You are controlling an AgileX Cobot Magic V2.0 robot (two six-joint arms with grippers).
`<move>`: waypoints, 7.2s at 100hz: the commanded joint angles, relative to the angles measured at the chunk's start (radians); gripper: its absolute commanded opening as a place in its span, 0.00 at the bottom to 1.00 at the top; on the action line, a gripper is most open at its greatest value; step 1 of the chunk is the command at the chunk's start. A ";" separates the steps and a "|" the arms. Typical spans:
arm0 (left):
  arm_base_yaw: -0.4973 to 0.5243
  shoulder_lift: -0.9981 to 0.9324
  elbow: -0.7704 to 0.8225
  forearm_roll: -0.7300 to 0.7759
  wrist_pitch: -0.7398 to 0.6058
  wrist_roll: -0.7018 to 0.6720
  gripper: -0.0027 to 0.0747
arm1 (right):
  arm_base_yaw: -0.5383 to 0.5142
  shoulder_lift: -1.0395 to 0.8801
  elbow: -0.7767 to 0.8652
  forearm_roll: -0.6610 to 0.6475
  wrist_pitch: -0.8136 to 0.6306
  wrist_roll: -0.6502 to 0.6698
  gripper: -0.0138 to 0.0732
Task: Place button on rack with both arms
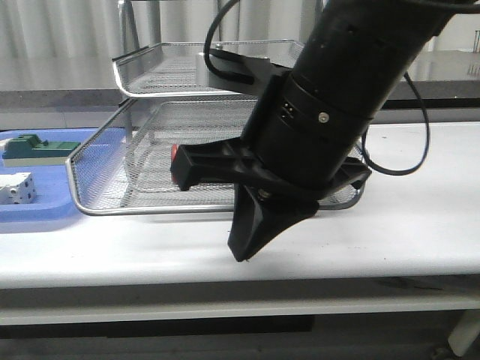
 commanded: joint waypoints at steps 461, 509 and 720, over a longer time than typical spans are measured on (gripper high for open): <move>0.003 0.005 -0.029 -0.009 -0.069 0.001 0.01 | -0.622 -1.526 0.859 -0.382 -0.441 0.096 0.08; 0.003 0.005 -0.029 -0.009 -0.069 0.001 0.01 | -0.622 -1.715 1.044 -0.354 -0.522 0.093 0.08; 0.003 -0.344 0.218 0.618 -0.063 -0.584 0.01 | -0.622 -1.715 1.044 -0.354 -0.538 0.093 0.08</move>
